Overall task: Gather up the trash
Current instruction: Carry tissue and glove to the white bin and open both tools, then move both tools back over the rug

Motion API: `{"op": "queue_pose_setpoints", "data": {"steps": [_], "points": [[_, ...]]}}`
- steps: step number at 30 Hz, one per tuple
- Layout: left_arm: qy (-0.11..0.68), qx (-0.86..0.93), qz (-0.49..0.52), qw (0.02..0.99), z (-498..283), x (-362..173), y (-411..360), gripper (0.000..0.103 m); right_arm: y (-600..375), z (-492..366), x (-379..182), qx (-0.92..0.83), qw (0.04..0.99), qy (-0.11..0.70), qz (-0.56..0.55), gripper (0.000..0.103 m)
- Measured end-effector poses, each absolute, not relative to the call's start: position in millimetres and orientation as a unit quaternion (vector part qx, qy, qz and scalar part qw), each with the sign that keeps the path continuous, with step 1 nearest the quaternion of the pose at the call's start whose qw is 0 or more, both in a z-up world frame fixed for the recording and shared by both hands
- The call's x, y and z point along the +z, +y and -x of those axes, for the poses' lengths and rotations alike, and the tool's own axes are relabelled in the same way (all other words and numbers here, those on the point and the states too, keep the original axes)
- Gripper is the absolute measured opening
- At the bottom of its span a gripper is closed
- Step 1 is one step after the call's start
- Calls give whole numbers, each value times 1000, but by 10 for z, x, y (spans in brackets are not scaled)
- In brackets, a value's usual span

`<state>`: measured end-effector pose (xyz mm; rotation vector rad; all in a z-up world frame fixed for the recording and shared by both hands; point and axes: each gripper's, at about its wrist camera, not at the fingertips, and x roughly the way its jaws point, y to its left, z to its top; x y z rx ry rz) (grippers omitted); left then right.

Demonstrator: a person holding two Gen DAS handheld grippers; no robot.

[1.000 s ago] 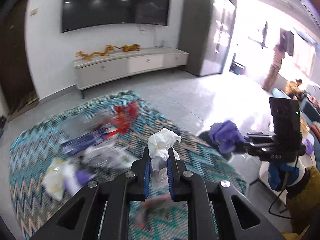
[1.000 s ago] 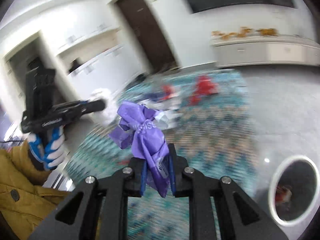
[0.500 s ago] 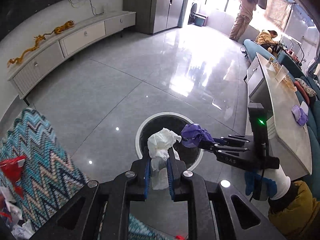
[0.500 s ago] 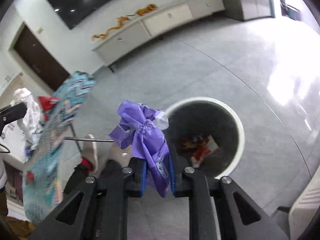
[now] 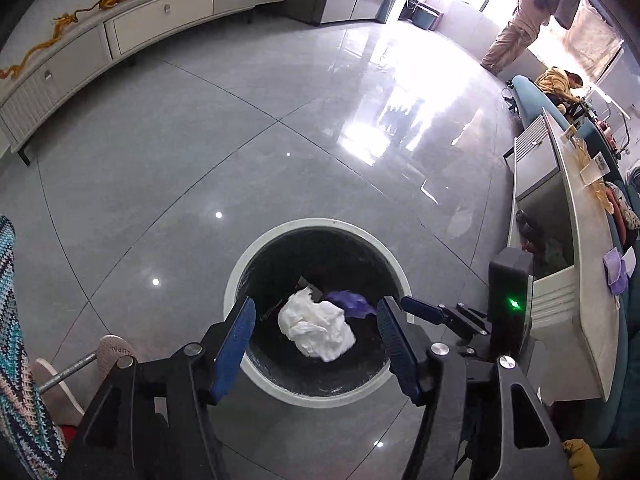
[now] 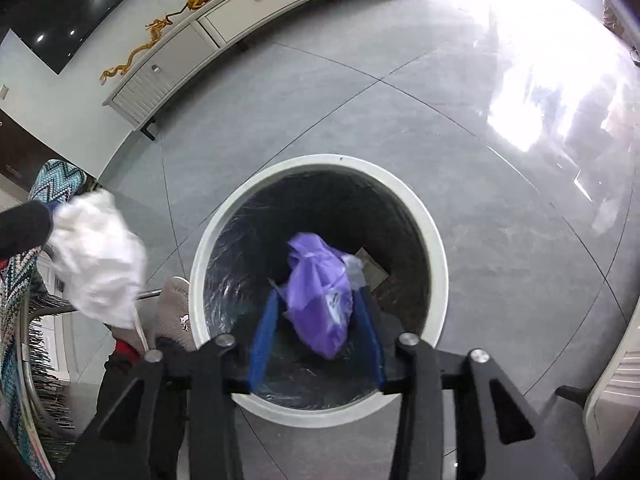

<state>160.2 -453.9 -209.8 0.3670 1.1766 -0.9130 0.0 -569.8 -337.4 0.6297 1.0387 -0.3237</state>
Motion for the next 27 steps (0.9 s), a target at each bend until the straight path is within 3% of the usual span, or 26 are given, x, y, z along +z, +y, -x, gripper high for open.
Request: {"op": "queue_pose_setpoints", "data": {"steps": [6,12,20,27], "points": [[497,-424,-150,742,-1576,-1725,-4380,61,-5689,35,-3277,-154,816,473,-296,53],[434,-435,-133,778,-1506,-1120,-3931,60,-5543,180,-2749,-148,848,434,-266,53],[334,-423,-140,831,-1349,-225,-2823,60,-5061,358,-1671,-109,906,355,-204,53],[287,-371,-134,873,-1225,196,-1581,60,-4404,441,-956,-48,940,301,-156,53]]}}
